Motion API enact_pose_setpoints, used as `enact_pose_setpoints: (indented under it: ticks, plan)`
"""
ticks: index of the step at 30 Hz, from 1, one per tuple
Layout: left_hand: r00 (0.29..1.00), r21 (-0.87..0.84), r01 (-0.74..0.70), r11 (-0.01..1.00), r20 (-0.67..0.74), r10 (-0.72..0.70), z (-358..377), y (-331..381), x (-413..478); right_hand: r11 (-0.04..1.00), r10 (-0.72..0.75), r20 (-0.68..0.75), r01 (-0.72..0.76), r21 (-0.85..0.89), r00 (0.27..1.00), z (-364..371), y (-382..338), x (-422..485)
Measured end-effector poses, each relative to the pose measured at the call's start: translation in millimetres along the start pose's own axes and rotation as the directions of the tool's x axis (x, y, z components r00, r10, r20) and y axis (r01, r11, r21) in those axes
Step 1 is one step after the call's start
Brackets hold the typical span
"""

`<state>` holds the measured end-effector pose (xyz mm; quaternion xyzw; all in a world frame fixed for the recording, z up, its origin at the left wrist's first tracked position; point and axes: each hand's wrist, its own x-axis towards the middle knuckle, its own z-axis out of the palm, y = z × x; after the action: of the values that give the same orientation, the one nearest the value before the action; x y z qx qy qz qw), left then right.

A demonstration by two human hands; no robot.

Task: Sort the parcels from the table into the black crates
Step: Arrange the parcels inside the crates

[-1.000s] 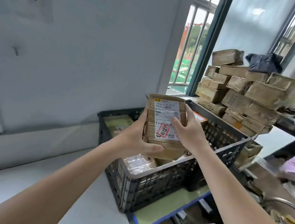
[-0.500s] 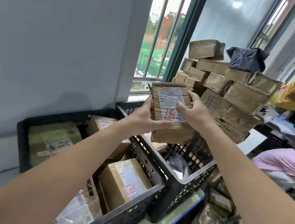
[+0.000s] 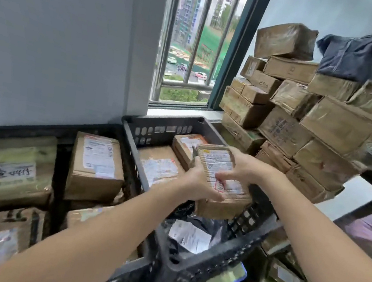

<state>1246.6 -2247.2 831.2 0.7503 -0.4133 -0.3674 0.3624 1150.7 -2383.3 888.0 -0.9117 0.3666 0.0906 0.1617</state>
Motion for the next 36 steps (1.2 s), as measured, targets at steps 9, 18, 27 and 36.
enact_pose_setpoints:
  ticks: [9,18,27,36]
  plan:
    - [0.966,-0.023,0.259,0.966,0.021,-0.259,68.8,3.5,50.9,0.959,-0.097,0.224,0.152,-0.239,0.97,33.6,55.3,63.6]
    - [0.925,0.433,0.363,0.825,-0.059,-0.376,87.8,-22.8,66.5,0.767,-0.278,0.123,0.297,-0.568,0.953,86.2,55.3,79.8]
    - [0.986,0.498,0.166,0.851,-0.11,-0.128,90.7,-39.0,55.1,0.671,-0.366,0.393,0.532,-0.517,0.844,65.9,69.9,99.8]
    - [0.999,0.846,0.033,0.531,-0.041,0.002,106.4,-46.2,69.8,0.413,-0.37,0.322,0.464,-0.784,0.872,92.8,76.6,100.0]
